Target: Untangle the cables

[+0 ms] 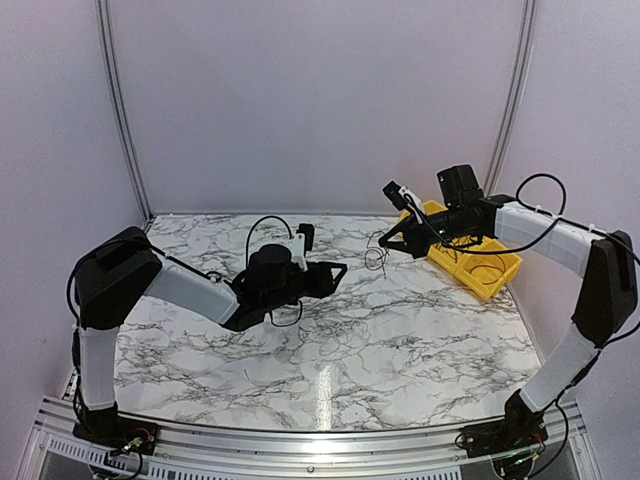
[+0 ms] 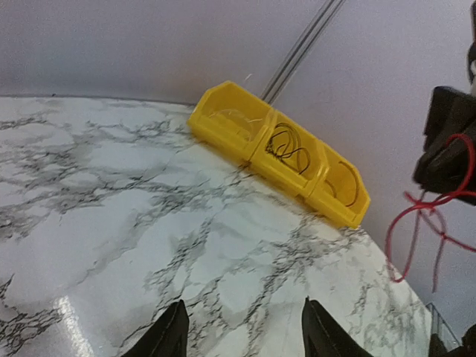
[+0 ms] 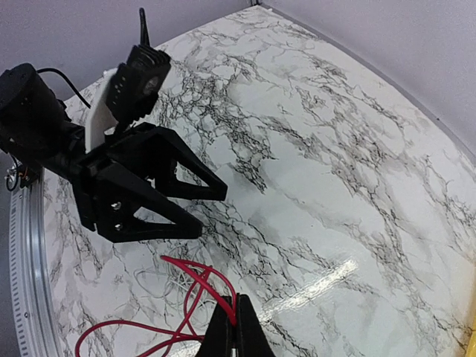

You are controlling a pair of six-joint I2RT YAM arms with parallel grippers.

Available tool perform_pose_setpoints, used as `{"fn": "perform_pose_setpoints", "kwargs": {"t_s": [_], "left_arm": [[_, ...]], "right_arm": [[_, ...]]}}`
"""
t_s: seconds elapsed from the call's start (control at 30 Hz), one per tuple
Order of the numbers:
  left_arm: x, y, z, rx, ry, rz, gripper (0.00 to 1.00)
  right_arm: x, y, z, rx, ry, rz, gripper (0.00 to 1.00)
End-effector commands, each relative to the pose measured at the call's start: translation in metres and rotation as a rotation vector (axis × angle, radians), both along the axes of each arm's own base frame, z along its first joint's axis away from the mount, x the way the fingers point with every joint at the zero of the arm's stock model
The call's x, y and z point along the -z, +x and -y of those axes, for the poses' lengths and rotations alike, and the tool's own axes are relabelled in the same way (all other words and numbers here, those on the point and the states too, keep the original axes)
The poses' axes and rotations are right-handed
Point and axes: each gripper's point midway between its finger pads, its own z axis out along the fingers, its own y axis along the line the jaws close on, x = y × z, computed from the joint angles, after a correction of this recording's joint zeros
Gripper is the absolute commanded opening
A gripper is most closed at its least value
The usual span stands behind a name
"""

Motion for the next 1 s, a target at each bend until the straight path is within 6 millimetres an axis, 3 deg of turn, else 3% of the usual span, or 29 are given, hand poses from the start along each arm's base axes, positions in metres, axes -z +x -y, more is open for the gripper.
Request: {"fn": "perform_pose_setpoints", "kwargs": {"t_s": [0.0,0.13,0.27,0.63,0.77,0.97], "left_arm": [[-0.08,-0.021,0.027,0.182,-0.256,0.128,0.56],[-0.085,-0.023,0.047,0.233,-0.305,0.106,0.57],[-0.077,-0.014,0.06,0.229,-0.336,0.071,0.48],[-0.059,-0.016,0.071,0.241,-0.33,0.038,0.32],[-0.049,-0.008,0.076,0.218,-0.328,0.006,0.29],[-0.018,0.02,0.078,0.077,-0.312,-0.091,0.28]], "right_arm": [[-0.012,0.007,0.002,0.019,-0.005,0.057,0.0],[-0.012,0.007,0.002,0.018,-0.004,0.056,0.0],[-0.014,0.006,0.002,0.017,0.001,0.057,0.0],[-0.013,0.006,0.001,0.012,0.005,0.053,0.0],[-0.012,0.003,-0.001,-0.007,0.018,0.042,0.0],[-0.018,-0.01,-0.01,-0.073,0.058,0.022,0.0]]}}
